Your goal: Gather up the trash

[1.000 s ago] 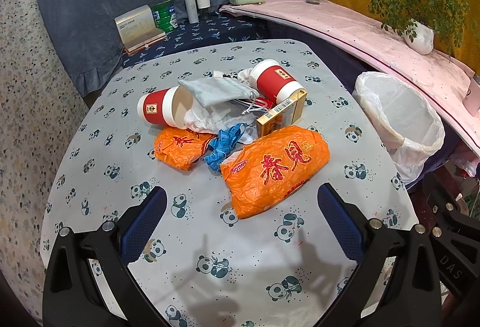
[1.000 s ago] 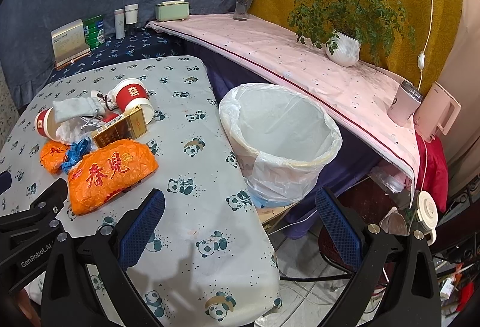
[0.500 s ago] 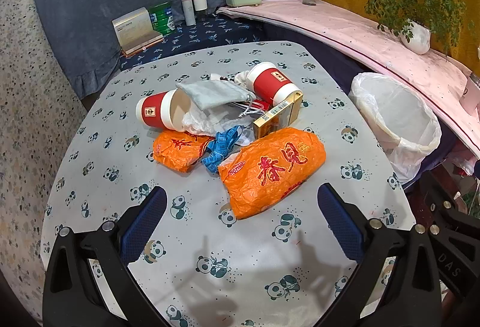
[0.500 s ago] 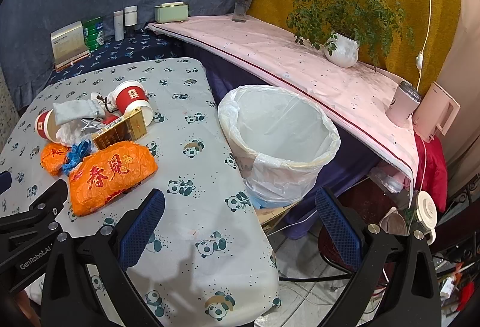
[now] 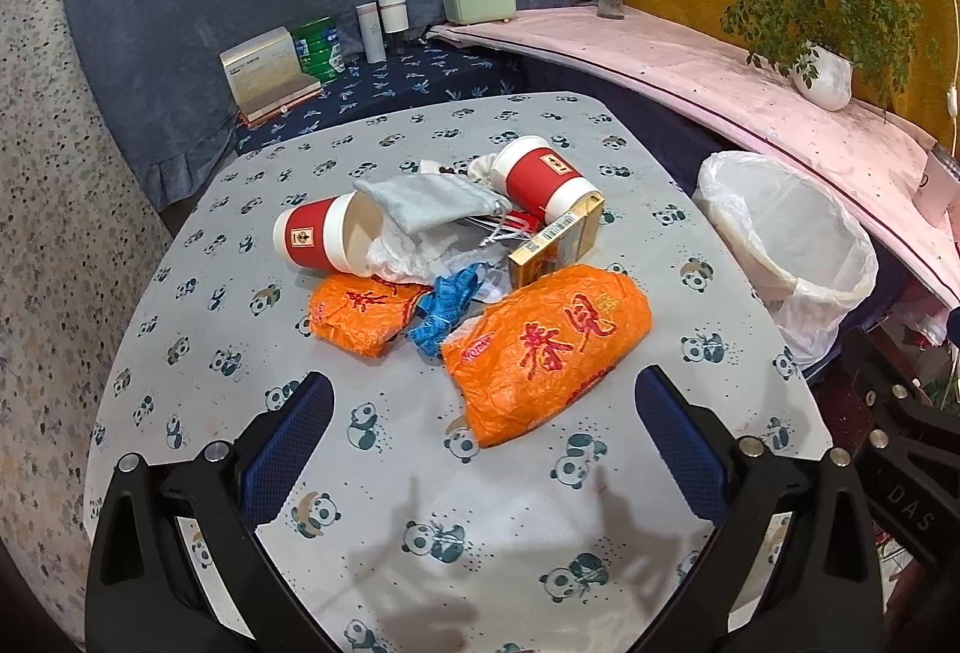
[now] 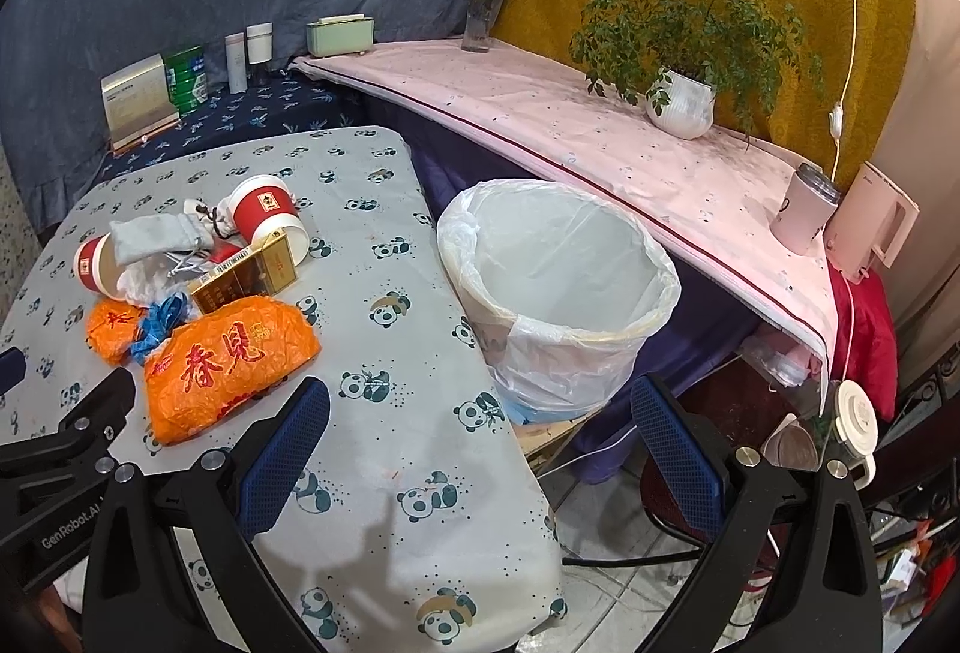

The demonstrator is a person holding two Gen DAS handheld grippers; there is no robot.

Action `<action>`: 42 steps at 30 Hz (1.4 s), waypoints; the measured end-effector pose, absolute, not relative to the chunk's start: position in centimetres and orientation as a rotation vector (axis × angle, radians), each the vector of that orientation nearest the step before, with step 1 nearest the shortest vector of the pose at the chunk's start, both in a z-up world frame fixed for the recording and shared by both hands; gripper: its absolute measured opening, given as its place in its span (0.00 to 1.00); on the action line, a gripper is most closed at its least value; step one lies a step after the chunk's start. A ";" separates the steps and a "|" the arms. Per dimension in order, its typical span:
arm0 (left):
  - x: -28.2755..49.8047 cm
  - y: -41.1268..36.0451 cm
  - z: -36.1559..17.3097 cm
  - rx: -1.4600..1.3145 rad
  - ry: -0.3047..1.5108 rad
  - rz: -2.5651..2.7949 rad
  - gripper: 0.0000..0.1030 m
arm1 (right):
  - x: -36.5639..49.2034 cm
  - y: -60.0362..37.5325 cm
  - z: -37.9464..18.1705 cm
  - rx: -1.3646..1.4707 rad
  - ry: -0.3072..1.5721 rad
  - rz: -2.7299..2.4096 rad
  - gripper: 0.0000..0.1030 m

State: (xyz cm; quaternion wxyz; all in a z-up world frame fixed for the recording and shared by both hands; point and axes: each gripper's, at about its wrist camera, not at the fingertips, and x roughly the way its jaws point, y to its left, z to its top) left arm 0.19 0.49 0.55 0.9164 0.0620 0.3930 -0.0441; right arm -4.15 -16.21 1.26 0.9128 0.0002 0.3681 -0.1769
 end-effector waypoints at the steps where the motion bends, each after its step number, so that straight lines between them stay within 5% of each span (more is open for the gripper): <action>1: 0.4 1.0 0.4 0.126 0.811 -0.090 0.93 | -4.1 -16.0 1.2 0.000 0.761 -0.364 0.94; 16: 5.5 11.0 -3.0 -0.016 0.907 0.022 0.93 | -0.7 -11.2 -0.9 -0.004 0.782 -0.275 0.93; 30: 11.6 8.5 0.6 -0.080 0.855 -0.094 0.93 | 3.7 -9.3 -0.9 -0.020 0.790 -0.250 0.93; 36: 15.0 6.3 -1.2 -0.063 0.921 -0.118 0.74 | 5.3 -9.7 -1.3 -0.009 0.798 -0.240 0.91; 42: 16.3 5.2 -2.0 -0.055 0.964 -0.161 0.34 | 7.0 -9.8 -1.8 0.013 0.811 -0.212 0.80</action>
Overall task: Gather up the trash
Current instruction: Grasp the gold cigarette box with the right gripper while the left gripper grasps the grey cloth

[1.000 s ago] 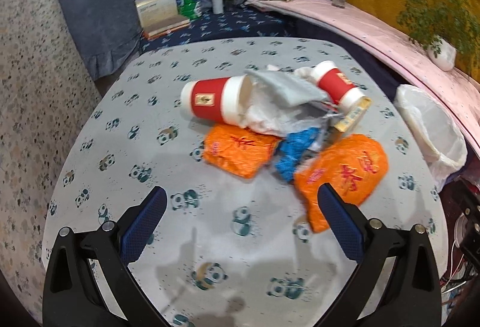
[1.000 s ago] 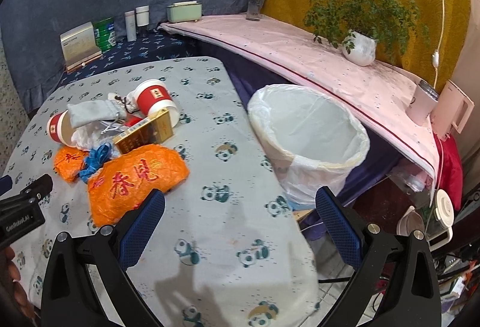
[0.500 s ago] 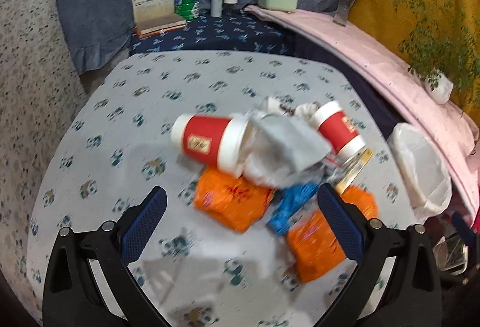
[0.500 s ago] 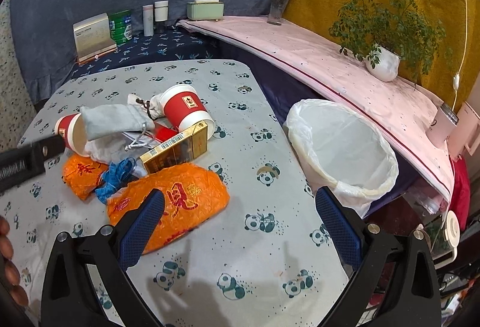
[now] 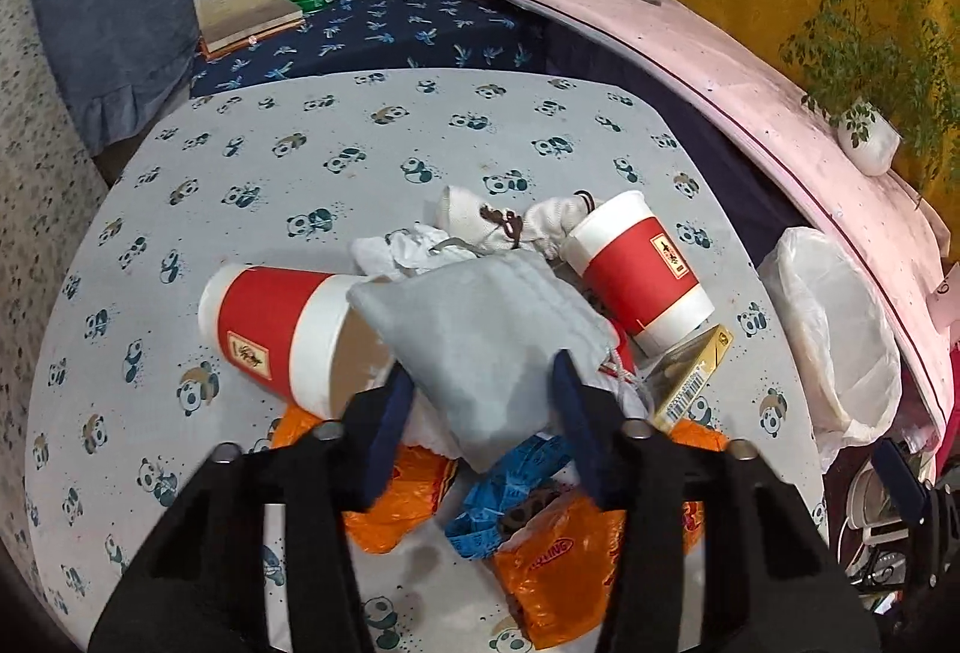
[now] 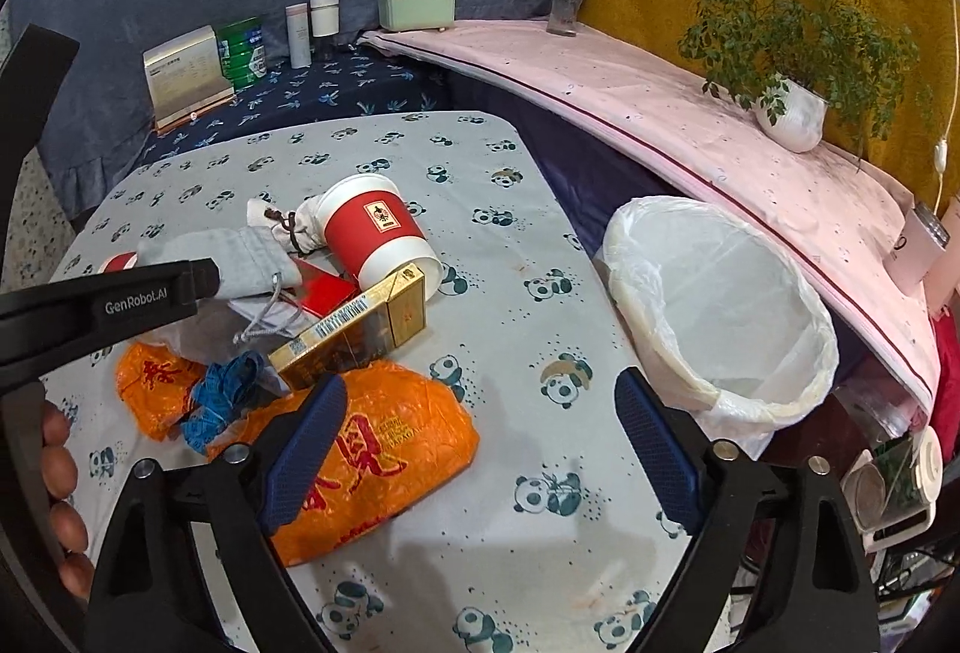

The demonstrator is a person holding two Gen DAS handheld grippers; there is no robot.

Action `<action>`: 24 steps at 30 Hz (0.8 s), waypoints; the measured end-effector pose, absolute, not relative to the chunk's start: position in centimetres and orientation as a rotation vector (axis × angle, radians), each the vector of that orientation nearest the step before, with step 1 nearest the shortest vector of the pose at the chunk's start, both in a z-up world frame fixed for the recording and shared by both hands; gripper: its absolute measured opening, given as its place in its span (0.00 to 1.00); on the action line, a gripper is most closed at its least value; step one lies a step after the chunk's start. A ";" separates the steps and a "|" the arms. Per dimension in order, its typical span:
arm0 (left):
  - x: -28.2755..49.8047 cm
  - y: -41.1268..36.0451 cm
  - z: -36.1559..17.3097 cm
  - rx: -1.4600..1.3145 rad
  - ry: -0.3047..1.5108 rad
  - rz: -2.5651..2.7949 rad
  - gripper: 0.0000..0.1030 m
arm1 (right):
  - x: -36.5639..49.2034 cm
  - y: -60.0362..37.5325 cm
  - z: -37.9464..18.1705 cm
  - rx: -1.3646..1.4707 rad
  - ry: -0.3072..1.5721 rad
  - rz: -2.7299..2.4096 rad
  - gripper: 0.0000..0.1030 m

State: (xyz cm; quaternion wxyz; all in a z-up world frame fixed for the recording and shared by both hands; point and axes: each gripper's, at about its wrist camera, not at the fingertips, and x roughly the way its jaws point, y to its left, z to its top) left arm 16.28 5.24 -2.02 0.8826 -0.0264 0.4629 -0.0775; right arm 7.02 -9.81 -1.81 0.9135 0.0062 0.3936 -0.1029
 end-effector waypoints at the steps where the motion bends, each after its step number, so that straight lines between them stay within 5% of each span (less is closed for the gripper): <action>1: 16.3 5.2 -2.0 -0.051 0.963 -0.167 0.23 | 7.3 -9.8 -1.9 0.017 0.812 -0.207 0.79; 5: 16.2 5.1 -1.6 -0.056 0.957 -0.186 0.09 | 8.7 -9.7 -2.0 0.052 0.825 -0.170 0.65; 12: 15.4 5.9 -0.1 -0.075 0.933 -0.212 0.04 | 11.2 -8.9 -2.7 0.114 0.846 -0.105 0.49; 24: 15.9 8.3 1.6 -0.099 0.895 -0.189 0.04 | 14.6 -7.5 -3.9 0.195 0.880 -0.092 0.48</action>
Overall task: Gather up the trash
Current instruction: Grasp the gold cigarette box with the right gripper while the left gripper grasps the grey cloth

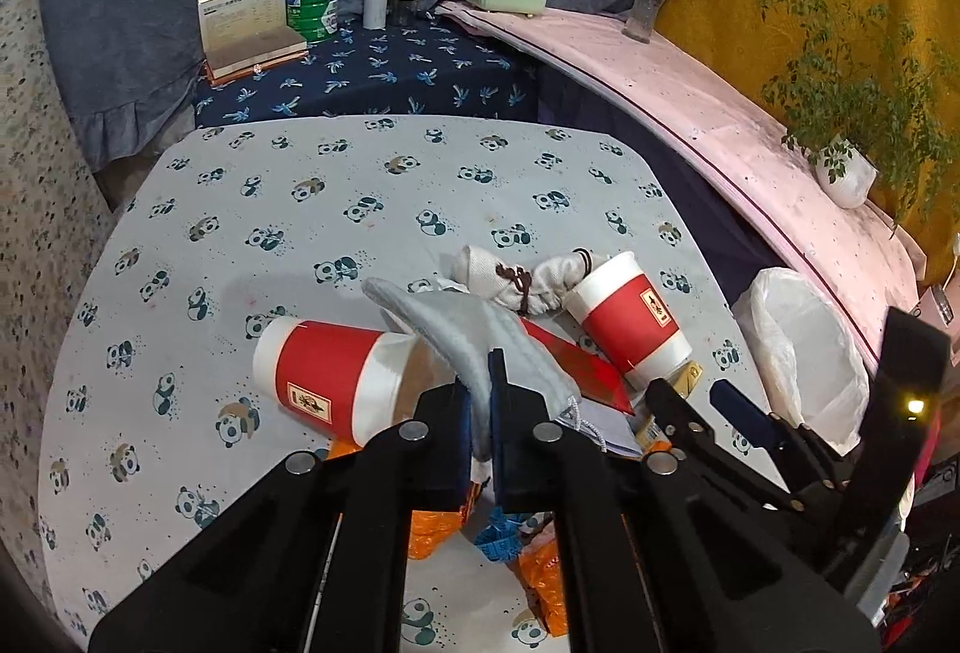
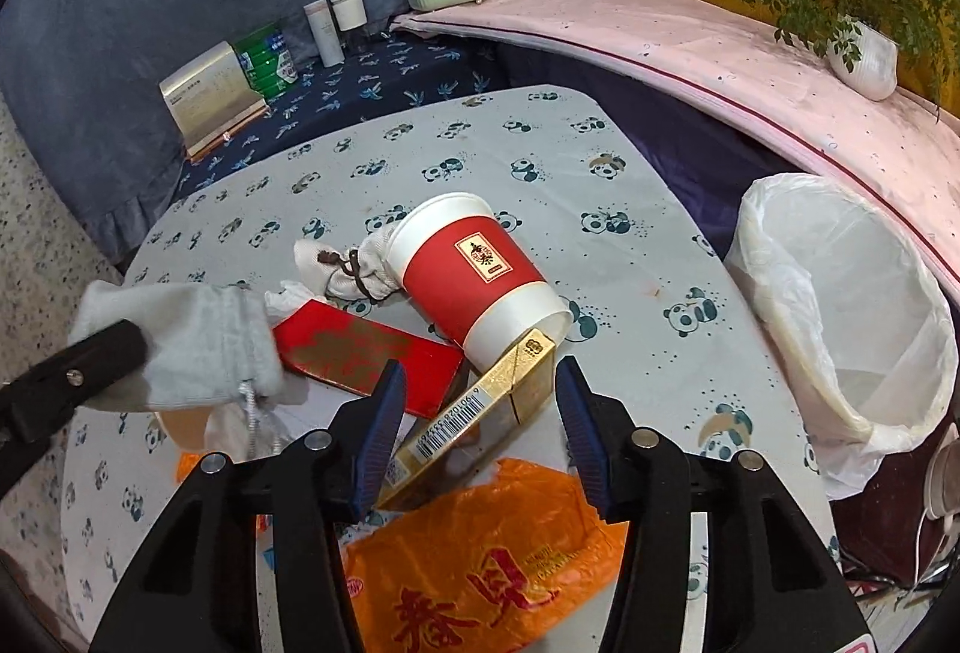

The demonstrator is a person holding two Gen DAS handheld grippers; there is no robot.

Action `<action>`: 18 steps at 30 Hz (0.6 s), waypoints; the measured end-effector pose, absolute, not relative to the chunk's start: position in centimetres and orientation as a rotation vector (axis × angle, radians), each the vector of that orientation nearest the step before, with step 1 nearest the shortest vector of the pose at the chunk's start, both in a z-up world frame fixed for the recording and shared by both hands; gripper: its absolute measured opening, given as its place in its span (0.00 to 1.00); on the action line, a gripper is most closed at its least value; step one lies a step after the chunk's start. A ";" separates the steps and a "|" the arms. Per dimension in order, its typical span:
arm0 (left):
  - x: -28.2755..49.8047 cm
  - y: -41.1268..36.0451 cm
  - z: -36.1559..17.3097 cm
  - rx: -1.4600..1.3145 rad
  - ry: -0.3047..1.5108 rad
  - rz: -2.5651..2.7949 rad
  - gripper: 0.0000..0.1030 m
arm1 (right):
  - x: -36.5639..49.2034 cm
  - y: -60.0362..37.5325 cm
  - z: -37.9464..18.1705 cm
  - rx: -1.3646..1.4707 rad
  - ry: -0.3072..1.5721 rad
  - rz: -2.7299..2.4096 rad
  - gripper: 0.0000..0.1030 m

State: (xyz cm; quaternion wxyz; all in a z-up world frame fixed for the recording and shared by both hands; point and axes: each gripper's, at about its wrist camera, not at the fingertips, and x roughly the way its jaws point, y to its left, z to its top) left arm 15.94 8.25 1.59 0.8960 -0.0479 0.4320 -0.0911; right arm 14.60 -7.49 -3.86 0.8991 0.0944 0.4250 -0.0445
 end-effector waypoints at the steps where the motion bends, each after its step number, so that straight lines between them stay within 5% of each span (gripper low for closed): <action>1: 16.0 8.3 1.5 -0.096 0.897 -0.187 0.04 | 14.9 -7.3 -4.2 0.194 0.892 -0.095 0.48; 15: 14.5 6.9 0.8 -0.080 0.914 -0.215 0.04 | 12.1 -8.7 -5.8 0.225 0.926 -0.042 0.12; 18: 14.0 6.2 1.4 -0.077 0.902 -0.227 0.04 | 11.3 -8.7 -4.4 0.201 0.881 -0.041 0.11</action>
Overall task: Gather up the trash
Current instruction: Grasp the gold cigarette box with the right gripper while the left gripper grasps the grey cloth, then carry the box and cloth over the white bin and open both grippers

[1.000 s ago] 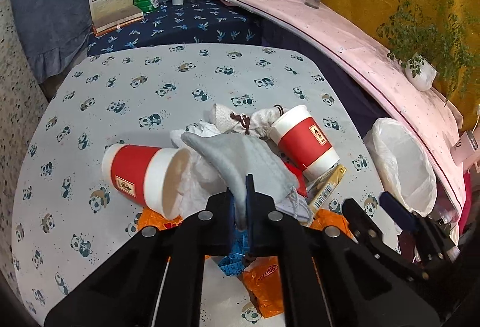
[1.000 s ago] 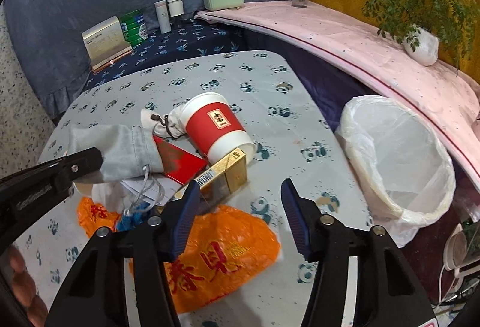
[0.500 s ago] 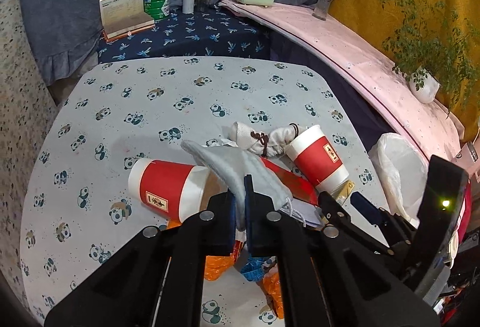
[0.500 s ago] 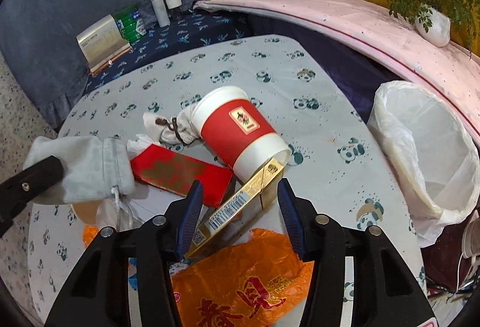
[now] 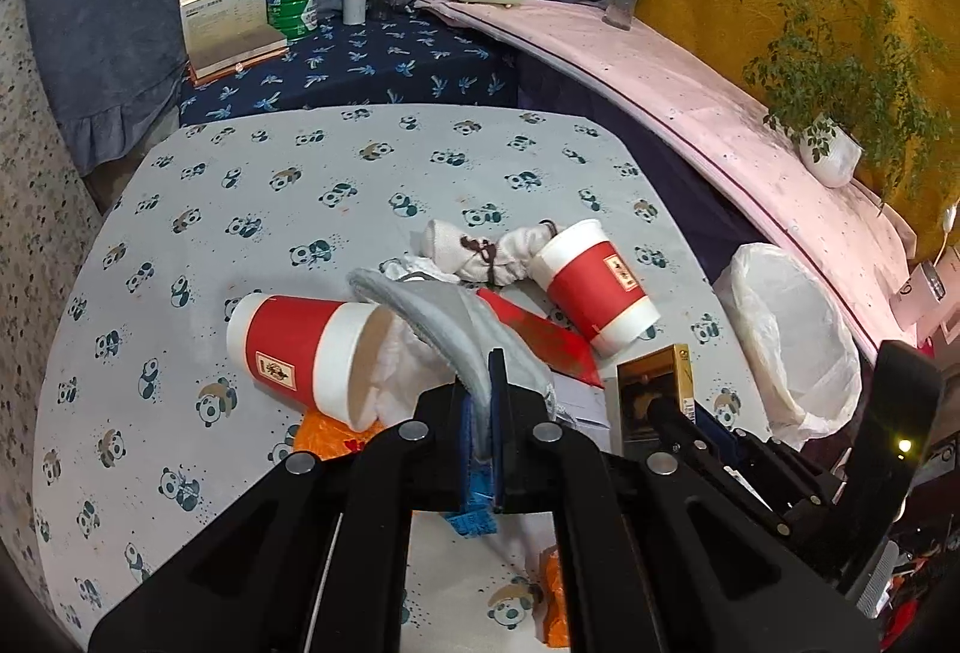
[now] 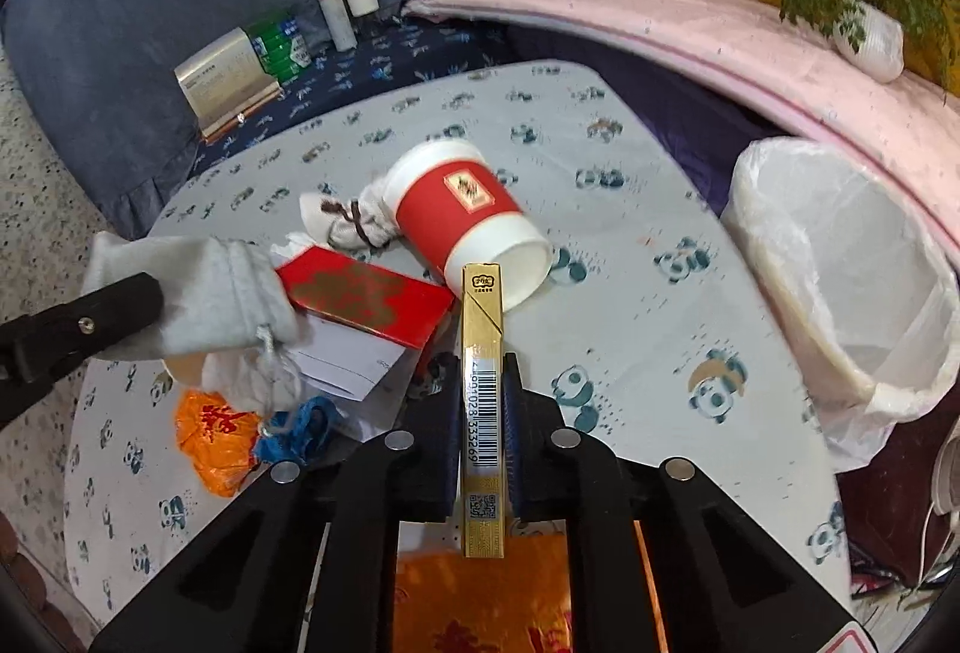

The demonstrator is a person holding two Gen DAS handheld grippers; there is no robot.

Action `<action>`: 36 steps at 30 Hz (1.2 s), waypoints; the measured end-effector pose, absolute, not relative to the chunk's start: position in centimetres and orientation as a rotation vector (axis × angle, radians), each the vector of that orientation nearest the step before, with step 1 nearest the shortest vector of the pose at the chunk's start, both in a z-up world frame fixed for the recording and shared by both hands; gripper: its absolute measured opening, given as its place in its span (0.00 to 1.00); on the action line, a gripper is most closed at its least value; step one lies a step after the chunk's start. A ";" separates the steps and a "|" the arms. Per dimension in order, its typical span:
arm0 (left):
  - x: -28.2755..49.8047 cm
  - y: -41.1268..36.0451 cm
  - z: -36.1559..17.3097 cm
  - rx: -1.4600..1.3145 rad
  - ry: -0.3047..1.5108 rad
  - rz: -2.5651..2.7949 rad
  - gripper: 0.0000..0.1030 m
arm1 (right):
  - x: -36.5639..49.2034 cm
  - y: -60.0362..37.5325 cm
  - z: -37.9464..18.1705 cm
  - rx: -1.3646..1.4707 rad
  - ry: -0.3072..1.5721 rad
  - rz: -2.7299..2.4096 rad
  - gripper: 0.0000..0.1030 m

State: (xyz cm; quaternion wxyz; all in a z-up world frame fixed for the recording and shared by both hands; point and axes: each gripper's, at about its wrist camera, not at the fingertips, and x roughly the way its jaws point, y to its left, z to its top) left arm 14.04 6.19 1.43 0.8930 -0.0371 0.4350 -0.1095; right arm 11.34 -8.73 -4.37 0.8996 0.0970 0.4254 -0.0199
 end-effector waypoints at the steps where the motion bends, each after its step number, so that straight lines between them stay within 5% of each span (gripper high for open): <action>1: 13.8 5.9 1.7 -0.075 0.896 -0.234 0.04 | 11.1 -8.8 -3.9 0.198 0.867 -0.038 0.11; 17: 12.6 -2.6 6.2 0.016 0.811 -0.393 0.04 | 7.4 -17.4 1.5 0.256 0.713 -0.181 0.11; 36: 15.2 -20.8 5.1 0.086 0.854 -0.686 0.04 | 4.7 -31.2 -1.1 0.376 0.701 -0.420 0.11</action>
